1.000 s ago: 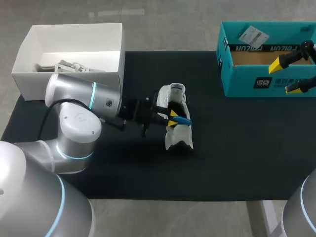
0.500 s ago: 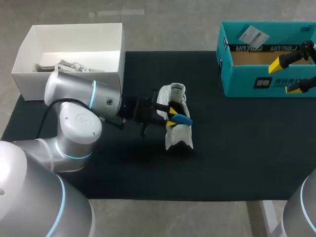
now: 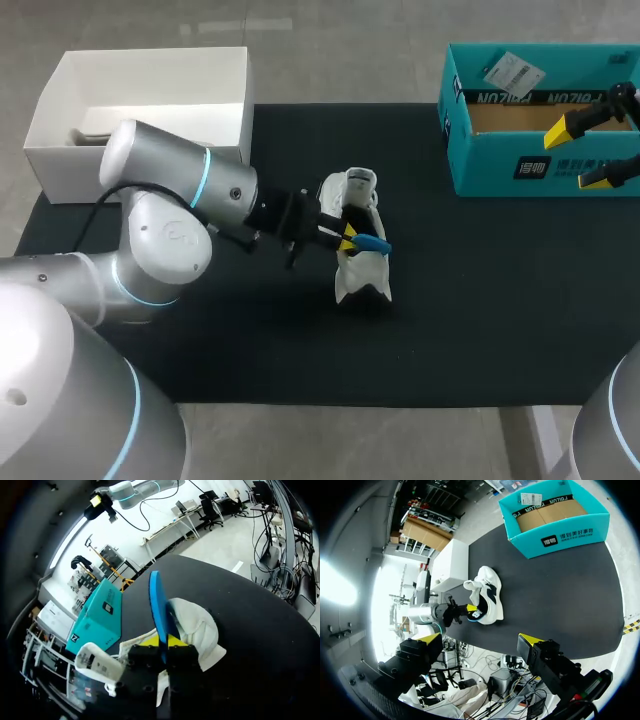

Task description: Take the shoe out of the shoebox, open the shoe tongue, remove and reinsert the insole, then place the shoe into the shoebox

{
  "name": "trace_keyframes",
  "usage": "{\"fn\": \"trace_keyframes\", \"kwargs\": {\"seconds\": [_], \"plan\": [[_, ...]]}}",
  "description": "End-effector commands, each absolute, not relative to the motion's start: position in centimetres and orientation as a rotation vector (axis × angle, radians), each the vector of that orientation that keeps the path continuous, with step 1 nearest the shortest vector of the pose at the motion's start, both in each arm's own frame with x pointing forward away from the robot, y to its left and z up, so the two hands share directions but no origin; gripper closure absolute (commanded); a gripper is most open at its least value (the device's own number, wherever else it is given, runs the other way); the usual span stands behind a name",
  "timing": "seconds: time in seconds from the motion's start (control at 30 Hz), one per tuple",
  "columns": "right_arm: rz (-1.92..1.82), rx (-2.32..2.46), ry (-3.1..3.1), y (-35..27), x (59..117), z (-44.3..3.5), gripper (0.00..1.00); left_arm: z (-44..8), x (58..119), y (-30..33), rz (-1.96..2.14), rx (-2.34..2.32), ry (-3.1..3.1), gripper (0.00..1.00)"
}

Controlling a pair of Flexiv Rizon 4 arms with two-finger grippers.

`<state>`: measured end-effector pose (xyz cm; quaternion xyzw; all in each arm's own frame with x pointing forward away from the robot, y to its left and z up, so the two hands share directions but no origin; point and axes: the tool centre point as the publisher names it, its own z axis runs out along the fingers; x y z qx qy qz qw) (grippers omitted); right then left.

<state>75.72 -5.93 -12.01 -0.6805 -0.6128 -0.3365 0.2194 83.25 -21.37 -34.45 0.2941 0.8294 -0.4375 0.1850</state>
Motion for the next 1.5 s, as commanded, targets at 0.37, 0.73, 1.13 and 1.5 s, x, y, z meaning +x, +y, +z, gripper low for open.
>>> {"fn": "trace_keyframes", "kwargs": {"seconds": [0.37, 0.73, 1.13, 1.5], "plan": [[-0.927, -1.886, -1.695, -5.8, 75.8, -12.0, 0.00, -32.6, 83.9, -21.6, -1.417, 0.686, 2.232, 1.00], [-0.927, -1.886, -1.695, -5.8, 75.8, -12.0, 0.00, -33.2, 83.6, -21.5, -1.356, 0.729, 2.304, 0.71], [-0.927, -1.886, -1.695, -5.8, 75.8, -12.0, 0.00, -34.5, 83.4, -22.1, -1.242, 0.812, 2.351, 1.00], [-0.927, -1.886, -1.695, -5.8, 75.8, -12.0, 0.00, -35.7, 84.0, -22.6, -1.109, 0.839, 2.302, 1.00]]}}
